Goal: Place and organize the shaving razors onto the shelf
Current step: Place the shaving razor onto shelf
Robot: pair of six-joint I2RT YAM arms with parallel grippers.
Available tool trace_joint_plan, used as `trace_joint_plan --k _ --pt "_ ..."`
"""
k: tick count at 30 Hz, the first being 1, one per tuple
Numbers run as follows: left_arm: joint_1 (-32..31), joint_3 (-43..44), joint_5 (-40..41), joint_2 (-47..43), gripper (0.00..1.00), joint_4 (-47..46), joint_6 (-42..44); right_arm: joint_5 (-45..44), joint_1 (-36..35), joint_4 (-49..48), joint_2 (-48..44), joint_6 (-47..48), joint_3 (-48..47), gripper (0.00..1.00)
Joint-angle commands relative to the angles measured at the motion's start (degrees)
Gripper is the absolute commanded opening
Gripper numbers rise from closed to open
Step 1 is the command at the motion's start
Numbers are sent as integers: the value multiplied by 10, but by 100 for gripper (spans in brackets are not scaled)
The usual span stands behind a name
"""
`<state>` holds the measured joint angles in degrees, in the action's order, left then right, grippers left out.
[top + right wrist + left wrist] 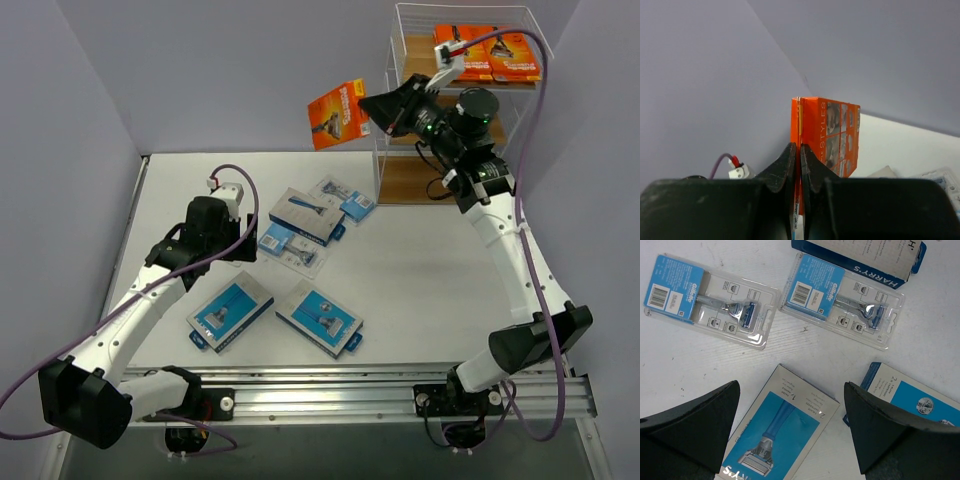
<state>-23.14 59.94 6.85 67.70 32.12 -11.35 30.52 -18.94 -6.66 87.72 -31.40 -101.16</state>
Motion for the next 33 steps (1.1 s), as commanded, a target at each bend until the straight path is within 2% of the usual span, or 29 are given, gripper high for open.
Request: trace_joint_plan --k 1,6,9,14,22,33 --pt "2 23 -9 -11 94 -6 -1 -8 49 -164 -50 -86 5 0" --pt "2 21 0 -18 94 -4 3 16 115 -239 -59 -153 16 0" --pt "2 21 -2 -18 94 -4 3 79 171 -316 -51 -231 15 0" --pt "2 20 -2 -20 94 -6 3 109 243 -426 -43 -340 26 0" --pt "2 21 -4 -19 94 -5 3 82 306 -462 -42 -375 40 0" --pt "2 21 -5 -16 94 -6 3 4 357 -490 -34 -408 79 0"
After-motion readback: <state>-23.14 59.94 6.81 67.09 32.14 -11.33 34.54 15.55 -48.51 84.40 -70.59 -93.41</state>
